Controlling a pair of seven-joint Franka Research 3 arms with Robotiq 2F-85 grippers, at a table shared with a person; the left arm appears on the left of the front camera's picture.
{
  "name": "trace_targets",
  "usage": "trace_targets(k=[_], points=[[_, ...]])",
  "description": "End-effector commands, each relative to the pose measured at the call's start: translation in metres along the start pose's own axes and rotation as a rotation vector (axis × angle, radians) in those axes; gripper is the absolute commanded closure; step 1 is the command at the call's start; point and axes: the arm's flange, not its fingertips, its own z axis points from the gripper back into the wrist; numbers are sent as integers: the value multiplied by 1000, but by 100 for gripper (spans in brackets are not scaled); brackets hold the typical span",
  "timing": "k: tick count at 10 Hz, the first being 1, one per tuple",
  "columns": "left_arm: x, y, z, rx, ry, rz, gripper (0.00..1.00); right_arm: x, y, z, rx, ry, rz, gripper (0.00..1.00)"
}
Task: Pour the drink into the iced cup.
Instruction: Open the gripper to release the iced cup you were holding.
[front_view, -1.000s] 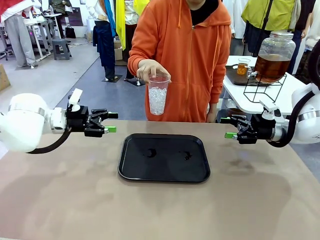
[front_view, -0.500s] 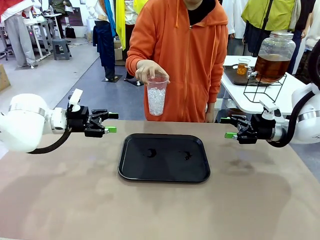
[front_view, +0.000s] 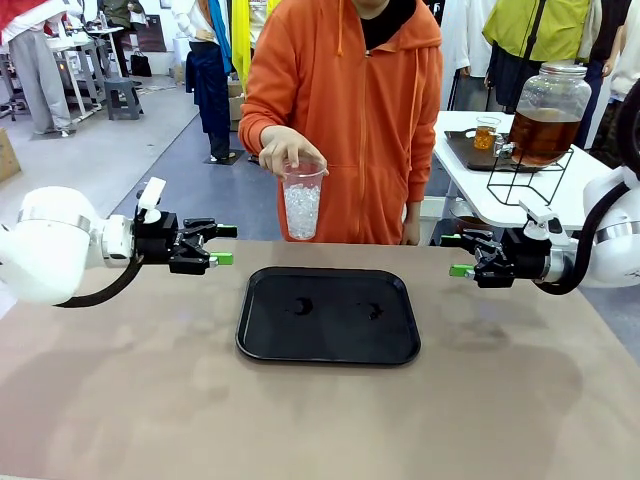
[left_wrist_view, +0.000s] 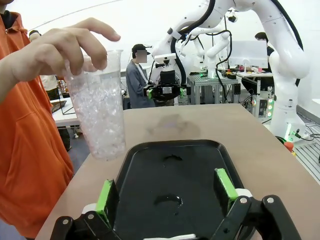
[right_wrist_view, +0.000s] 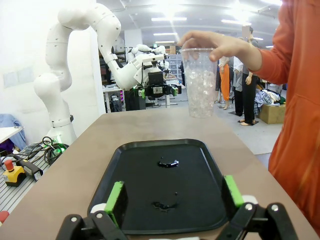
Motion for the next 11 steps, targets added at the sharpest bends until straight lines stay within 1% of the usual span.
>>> trace_targets(k=[1, 11], points=[[0, 1, -1, 0, 1, -5, 0, 4, -2, -2, 4, 1, 0, 0], [0, 1, -1, 0, 1, -5, 0, 4, -2, -2, 4, 1, 0, 0]])
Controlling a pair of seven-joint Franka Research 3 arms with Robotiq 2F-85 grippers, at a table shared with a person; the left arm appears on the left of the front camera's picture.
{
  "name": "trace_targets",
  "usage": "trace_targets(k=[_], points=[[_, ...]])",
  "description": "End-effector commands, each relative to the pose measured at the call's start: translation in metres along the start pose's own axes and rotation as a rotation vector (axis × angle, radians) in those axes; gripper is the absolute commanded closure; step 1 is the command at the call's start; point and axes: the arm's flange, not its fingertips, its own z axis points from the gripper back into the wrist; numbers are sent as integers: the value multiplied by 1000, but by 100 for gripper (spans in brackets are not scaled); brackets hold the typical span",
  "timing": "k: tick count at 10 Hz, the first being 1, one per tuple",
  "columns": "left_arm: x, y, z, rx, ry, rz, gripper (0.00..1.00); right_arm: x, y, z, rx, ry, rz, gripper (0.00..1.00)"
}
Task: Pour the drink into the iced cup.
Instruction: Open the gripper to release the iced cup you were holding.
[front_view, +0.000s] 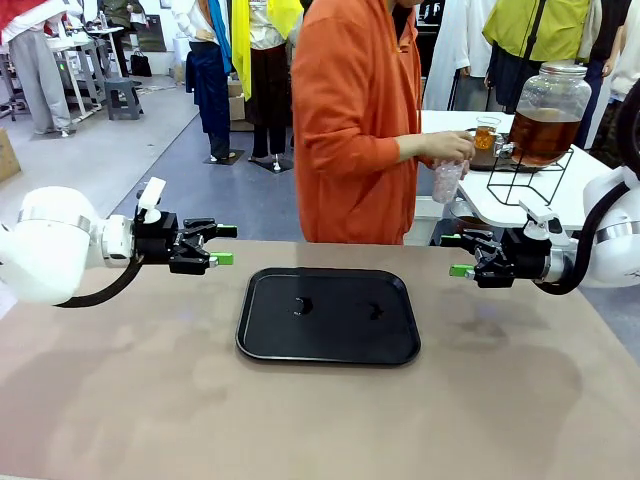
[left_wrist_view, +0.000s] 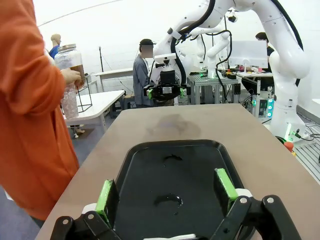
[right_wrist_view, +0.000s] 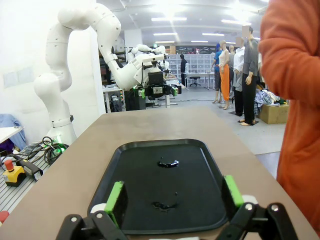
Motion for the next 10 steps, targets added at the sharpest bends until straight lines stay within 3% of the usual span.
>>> trace_targets(k=[1, 10], points=[[0, 1, -1, 0, 1, -5, 0, 4, -2, -2, 4, 1, 0, 0], [0, 1, -1, 0, 1, -5, 0, 4, -2, -2, 4, 1, 0, 0]])
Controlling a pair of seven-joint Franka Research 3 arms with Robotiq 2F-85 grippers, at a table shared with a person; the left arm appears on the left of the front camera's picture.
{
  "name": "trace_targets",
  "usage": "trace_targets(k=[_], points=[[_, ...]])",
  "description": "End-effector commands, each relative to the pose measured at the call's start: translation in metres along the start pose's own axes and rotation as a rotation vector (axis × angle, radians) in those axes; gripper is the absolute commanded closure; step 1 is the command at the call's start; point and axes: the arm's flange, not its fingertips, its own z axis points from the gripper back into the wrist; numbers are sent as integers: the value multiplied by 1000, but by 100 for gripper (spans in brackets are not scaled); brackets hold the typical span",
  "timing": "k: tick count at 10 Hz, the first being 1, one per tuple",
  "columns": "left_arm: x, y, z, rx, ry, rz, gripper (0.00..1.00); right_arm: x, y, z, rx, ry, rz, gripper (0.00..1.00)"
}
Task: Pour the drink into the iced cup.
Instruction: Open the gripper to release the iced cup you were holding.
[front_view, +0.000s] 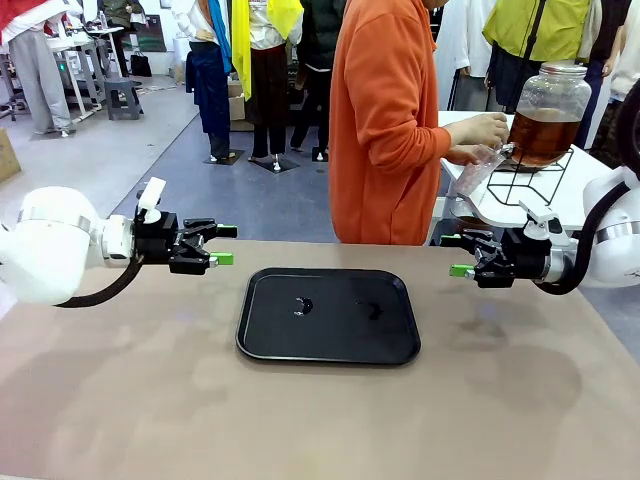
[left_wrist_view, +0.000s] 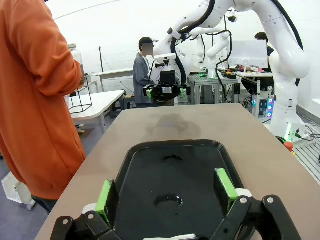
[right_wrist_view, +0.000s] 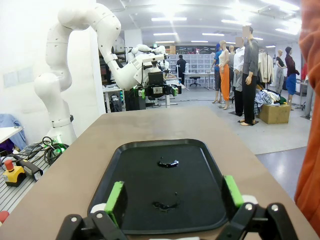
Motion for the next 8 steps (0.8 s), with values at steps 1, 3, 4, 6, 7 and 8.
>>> trace_targets(k=[1, 3, 4, 6, 7, 8], points=[[1, 1, -1, 0, 1, -5, 0, 4, -2, -2, 4, 1, 0, 0], [1, 1, -1, 0, 1, -5, 0, 4, -2, -2, 4, 1, 0, 0], [1, 1, -1, 0, 1, -5, 0, 4, -2, -2, 4, 1, 0, 0], [1, 1, -1, 0, 1, -5, 0, 4, -2, -2, 4, 1, 0, 0], [1, 1, -1, 0, 1, -5, 0, 4, -2, -2, 4, 1, 0, 0], [1, 1, -1, 0, 1, -5, 0, 4, -2, -2, 4, 1, 0, 0]])
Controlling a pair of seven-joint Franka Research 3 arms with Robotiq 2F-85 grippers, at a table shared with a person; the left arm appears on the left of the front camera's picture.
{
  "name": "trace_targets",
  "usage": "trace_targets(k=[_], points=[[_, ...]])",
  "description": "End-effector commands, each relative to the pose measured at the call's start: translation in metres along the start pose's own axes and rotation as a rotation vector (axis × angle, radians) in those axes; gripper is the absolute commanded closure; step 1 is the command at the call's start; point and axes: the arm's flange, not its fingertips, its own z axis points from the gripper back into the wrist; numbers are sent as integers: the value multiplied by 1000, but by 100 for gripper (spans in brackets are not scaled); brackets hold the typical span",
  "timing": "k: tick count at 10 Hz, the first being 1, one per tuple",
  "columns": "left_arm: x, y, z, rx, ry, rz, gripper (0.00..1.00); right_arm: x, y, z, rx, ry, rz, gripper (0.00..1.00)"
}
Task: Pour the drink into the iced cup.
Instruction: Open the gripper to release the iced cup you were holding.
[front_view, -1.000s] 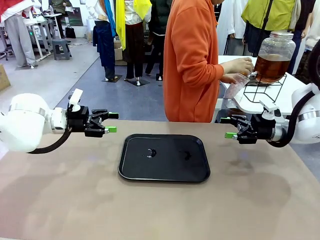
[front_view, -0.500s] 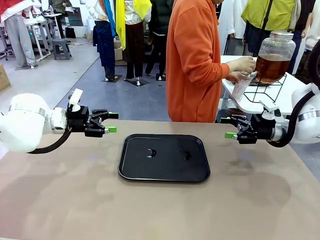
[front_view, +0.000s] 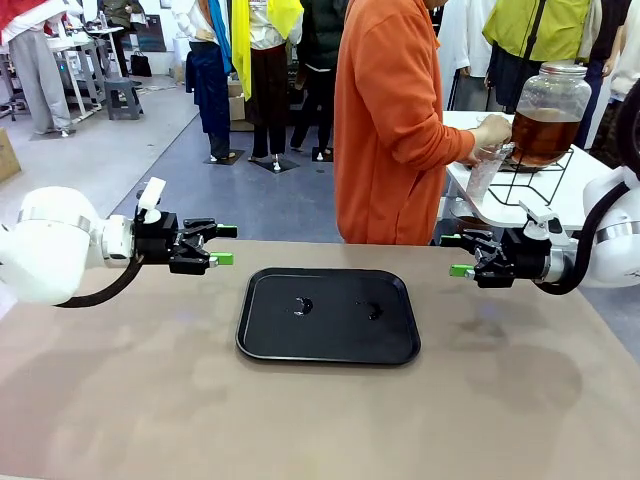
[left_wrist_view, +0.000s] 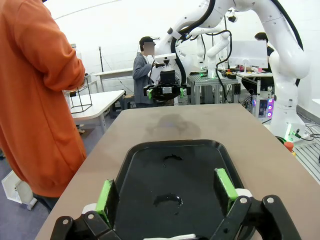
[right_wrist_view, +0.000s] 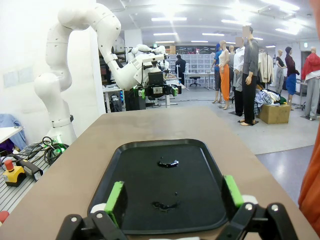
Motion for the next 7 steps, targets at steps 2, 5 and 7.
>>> trace_targets(k=[2, 5, 7], points=[[1, 1, -1, 0, 1, -5, 0, 4, -2, -2, 4, 1, 0, 0], [1, 1, -1, 0, 1, -5, 0, 4, -2, -2, 4, 1, 0, 0], [1, 1, -1, 0, 1, -5, 0, 4, -2, -2, 4, 1, 0, 0]])
